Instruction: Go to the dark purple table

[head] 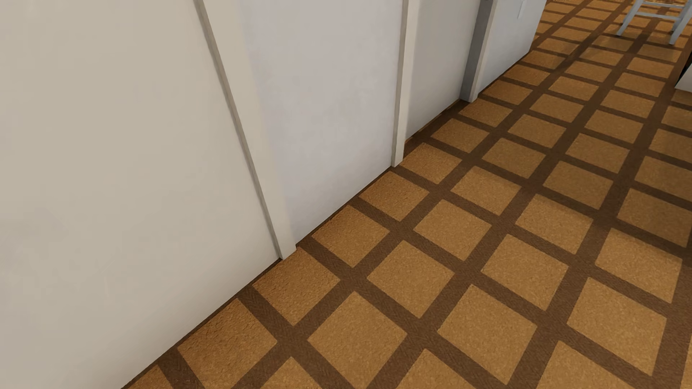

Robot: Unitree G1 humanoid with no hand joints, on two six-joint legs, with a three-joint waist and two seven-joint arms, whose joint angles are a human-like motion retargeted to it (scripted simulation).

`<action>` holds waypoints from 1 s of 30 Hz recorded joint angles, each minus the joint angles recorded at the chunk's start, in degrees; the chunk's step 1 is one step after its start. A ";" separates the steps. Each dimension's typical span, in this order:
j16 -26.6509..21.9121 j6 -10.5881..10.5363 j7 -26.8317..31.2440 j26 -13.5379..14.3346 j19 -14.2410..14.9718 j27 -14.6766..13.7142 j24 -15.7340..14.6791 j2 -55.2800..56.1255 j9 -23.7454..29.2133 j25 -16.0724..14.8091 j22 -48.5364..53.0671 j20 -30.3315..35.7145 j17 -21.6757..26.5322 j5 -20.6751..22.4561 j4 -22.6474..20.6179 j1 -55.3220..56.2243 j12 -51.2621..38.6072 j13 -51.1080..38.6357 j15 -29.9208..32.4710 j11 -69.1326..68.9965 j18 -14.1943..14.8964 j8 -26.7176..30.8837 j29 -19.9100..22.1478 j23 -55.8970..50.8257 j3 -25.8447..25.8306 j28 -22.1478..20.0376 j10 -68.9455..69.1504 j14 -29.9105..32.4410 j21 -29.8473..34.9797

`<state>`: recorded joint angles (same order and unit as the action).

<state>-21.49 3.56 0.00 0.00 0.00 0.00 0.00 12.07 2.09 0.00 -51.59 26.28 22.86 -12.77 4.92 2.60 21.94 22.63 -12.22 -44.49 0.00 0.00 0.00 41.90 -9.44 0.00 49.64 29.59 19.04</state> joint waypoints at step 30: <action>1.99 -0.44 0.00 0.00 0.00 0.00 0.00 -17.43 3.11 0.00 2.64 3.47 1.54 -2.62 3.11 25.01 4.59 -4.29 -4.83 6.55 0.00 0.00 0.00 -14.69 15.07 0.00 -3.40 -13.31 -3.77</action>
<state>-19.51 3.12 0.00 0.00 0.00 0.00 0.00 -5.36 5.19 0.00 -48.95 29.74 24.40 -15.39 8.03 27.61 26.54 18.34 -17.05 -37.94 0.00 0.00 0.00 27.21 5.63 0.00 46.24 16.29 15.27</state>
